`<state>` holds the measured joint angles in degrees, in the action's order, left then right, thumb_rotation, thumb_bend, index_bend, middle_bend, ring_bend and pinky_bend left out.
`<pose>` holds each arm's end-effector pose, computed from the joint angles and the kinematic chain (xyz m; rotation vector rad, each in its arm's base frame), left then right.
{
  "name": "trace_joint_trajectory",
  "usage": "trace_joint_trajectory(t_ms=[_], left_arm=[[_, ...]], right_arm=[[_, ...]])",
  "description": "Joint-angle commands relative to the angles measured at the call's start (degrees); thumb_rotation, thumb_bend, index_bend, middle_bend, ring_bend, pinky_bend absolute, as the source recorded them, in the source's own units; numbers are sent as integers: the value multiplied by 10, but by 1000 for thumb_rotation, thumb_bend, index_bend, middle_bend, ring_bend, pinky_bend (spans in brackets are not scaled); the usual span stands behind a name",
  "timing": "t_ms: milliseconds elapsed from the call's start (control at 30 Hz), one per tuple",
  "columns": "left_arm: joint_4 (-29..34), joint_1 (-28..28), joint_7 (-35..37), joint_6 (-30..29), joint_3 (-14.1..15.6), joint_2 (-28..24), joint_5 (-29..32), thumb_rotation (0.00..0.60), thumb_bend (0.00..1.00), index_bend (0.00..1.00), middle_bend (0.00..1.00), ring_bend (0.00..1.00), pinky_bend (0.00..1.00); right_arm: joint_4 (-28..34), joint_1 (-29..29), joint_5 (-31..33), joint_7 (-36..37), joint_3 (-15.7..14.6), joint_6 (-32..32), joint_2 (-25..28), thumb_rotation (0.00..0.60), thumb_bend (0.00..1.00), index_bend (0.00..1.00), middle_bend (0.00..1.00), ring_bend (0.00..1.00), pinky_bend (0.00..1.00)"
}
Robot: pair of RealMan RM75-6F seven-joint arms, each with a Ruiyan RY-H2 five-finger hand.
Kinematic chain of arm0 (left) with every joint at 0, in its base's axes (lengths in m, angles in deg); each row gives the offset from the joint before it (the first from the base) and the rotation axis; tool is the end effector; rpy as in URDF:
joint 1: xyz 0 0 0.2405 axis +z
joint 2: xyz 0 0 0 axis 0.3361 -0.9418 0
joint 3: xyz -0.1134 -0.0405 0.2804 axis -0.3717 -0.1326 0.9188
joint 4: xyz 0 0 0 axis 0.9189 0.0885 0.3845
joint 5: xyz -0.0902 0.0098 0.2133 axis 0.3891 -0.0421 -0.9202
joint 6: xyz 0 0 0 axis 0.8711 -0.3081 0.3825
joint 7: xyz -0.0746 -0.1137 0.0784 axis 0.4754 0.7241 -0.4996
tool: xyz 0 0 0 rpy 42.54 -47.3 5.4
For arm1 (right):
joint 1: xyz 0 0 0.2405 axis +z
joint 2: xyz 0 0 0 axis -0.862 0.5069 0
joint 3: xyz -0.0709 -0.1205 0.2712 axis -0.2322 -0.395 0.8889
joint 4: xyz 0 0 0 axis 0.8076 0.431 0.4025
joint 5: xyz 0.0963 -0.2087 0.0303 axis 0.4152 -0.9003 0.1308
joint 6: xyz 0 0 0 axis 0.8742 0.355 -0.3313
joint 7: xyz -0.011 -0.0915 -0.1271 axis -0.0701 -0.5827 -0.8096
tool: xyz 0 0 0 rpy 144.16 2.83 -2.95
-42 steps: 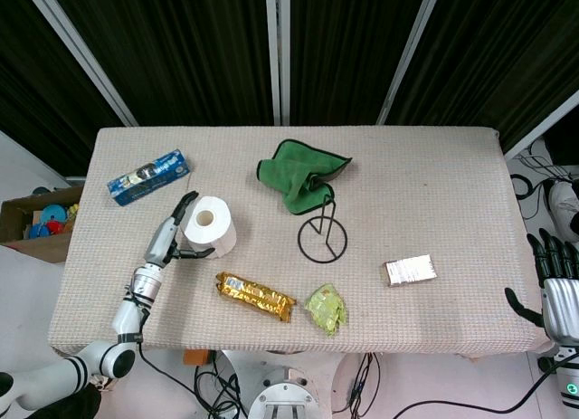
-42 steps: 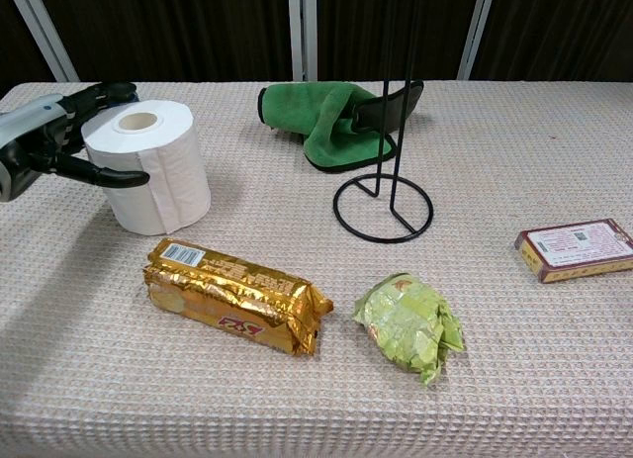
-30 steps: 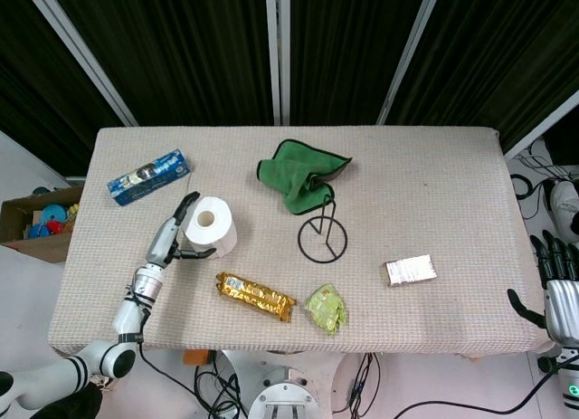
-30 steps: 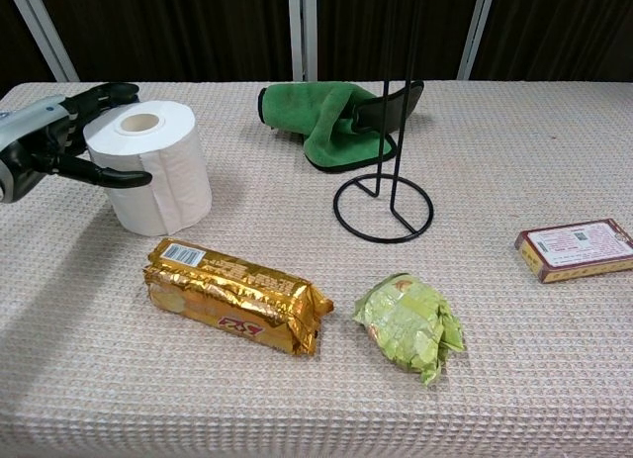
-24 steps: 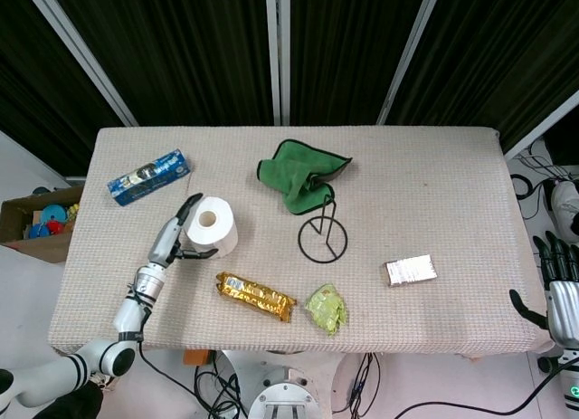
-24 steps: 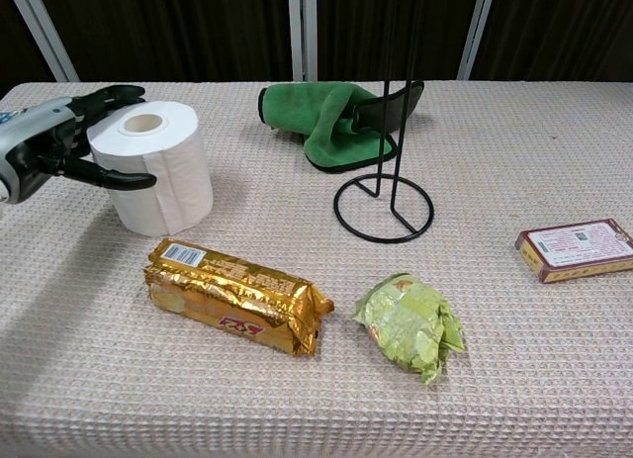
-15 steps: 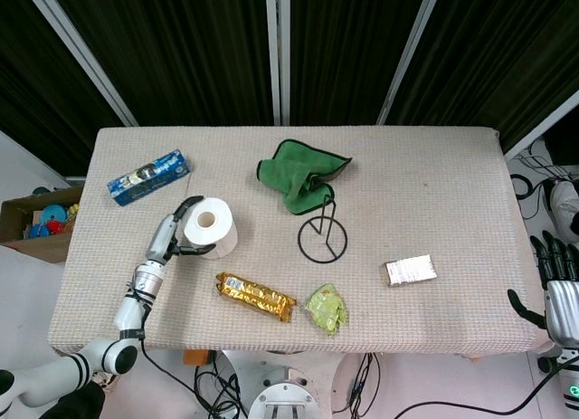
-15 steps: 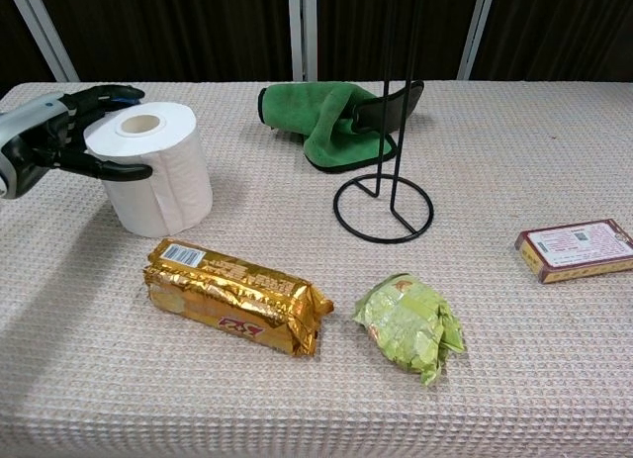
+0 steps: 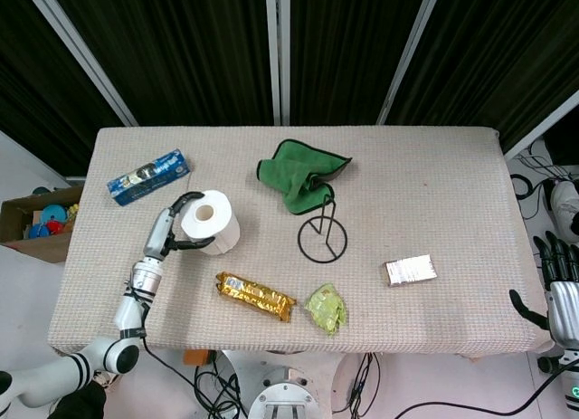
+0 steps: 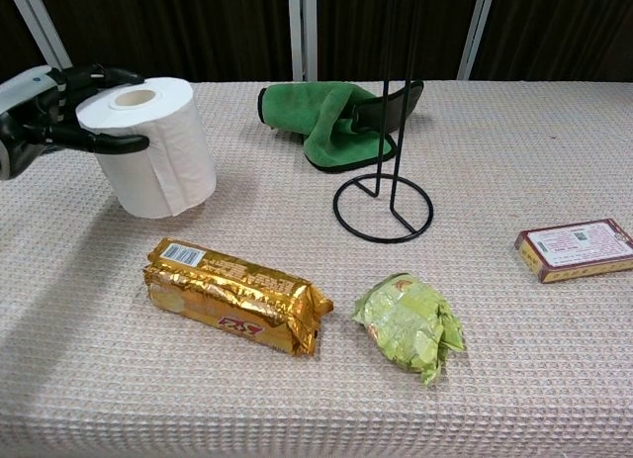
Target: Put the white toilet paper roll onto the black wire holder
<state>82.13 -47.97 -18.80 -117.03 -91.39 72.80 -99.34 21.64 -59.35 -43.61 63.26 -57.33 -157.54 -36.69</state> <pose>-0.2585 0.3687 -0.0338 -1.1334 -1.6900 -1.6057 -0.3781 -0.1743 0.1823 1.2912 -0.8521 0.9272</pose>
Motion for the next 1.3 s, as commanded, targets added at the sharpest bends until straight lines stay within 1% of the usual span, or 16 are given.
trace_joint_trajectory(t_ms=[33,200,300,333,467,567,667,767,900,1033,1133,1300], left_arm=[[40,-4,-2,-20,-23,-27,-7,600,189,482,537,396,533],[130,-15,-19,-28,-73,-98,0,600,189,480,563,400,533],[196,-17,-11,-18,-109,-151,22,600,189,479,563,400,533],[225,-17,0,-11,-125,-171,36,600,188,479,563,400,533],[310,-19,35,24,-172,-233,87,600,186,480,563,400,535],[357,-24,47,38,-201,-259,129,600,186,497,579,410,548],[391,-36,46,60,-217,-275,168,600,186,515,596,425,561],[411,-52,41,80,-225,-280,202,600,186,515,596,425,561],[425,-75,14,84,-219,-269,215,600,187,515,596,425,561],[420,-103,-30,75,-203,-241,218,600,186,515,596,425,560],[414,-128,-74,65,-189,-213,235,600,186,515,596,424,558],[402,-166,-123,50,-180,-167,247,600,187,514,599,424,559]], right_arm=[[-1,0,0,3,1,-1,0,600,205,0,0,0,0],[-5,0,0,9,1,-1,-1,600,206,0,0,0,0],[-6,0,-1,13,2,-2,0,600,206,0,0,0,0],[-7,0,-1,15,3,-2,0,600,206,0,0,0,0],[-8,0,0,18,4,-3,0,600,206,0,0,0,0],[-9,0,-1,19,4,-3,-1,600,206,0,0,0,0],[-10,0,-2,19,2,-2,-3,600,207,0,0,0,0],[-11,-1,-1,19,2,-2,-3,600,208,0,0,0,0],[-12,-2,2,22,3,-3,-2,600,210,0,0,0,0],[-14,-2,3,24,3,-2,-3,600,209,0,0,0,0],[-18,-2,5,27,3,0,-5,600,209,0,0,0,0],[-22,0,10,31,4,8,-5,600,209,0,0,0,0]])
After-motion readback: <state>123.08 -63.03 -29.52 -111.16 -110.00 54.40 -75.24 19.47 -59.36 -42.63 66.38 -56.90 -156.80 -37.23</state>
